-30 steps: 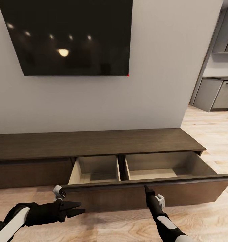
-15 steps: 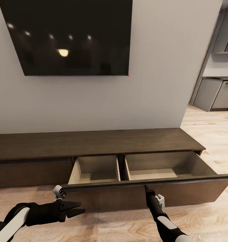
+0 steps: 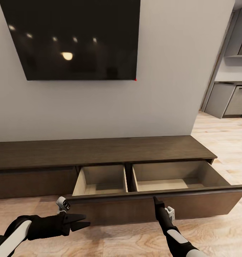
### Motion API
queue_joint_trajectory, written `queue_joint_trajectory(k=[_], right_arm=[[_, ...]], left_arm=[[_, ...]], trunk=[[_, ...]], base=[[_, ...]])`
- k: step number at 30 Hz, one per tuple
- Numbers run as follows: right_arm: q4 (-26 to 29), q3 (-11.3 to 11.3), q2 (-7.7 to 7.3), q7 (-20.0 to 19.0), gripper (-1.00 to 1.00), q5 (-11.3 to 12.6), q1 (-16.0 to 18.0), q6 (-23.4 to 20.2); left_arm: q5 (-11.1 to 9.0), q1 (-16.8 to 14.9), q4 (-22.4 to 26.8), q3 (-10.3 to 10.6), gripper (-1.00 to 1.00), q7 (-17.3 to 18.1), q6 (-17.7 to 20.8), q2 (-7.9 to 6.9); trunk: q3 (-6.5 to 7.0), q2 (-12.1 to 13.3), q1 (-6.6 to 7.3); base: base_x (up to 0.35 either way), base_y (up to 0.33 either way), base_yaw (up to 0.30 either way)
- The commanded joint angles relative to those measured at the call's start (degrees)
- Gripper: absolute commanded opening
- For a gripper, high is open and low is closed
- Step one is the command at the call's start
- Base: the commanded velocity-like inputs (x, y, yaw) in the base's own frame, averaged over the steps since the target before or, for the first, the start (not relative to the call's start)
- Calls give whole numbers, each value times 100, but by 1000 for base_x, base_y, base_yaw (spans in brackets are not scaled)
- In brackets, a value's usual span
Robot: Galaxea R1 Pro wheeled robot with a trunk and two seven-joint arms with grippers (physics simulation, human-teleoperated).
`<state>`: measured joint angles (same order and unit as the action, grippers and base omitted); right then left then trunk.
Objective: Place each of the two pumpkins and all three candles from the living room inside a cabinet in the living room (use any cabinet), then make sure every cabinet is closed, and position the cauldron so it is next to a table in the living room.
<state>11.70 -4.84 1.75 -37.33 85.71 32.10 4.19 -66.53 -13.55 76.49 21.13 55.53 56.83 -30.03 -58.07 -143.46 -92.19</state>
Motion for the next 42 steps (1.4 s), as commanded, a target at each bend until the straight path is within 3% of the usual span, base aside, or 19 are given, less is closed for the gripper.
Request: queue_joint_trajectory(k=[1, 5, 6, 18, 42], right_arm=[[8, -269, 20, -63, -100, -37, 7, 47], [8, -270, 24, -64, -100, -37, 7, 47], [8, -270, 22, -64, 100, -37, 7, 47], [8, -269, 19, -62, 100, -37, 7, 47], [6, -272, 24, 43, 100, -26, 6, 10]], left_arm=[[-18, -8, -4, 14, 100, 11, 21, -4], [-18, -8, -4, 14, 100, 11, 21, -3], [-18, -8, -3, 14, 100, 11, 21, -3], [-18, -8, -5, 14, 100, 11, 21, -2], [-18, -8, -17, 14, 100, 11, 21, -2]], trunk=[[-4, -3, 2], [-4, -3, 2], [-4, -3, 2], [-4, -3, 2], [-4, -3, 2]], base=[[0, 0, 0], [0, 0, 0], [0, 0, 0], [-9, 0, 0], [-122, 0, 0]])
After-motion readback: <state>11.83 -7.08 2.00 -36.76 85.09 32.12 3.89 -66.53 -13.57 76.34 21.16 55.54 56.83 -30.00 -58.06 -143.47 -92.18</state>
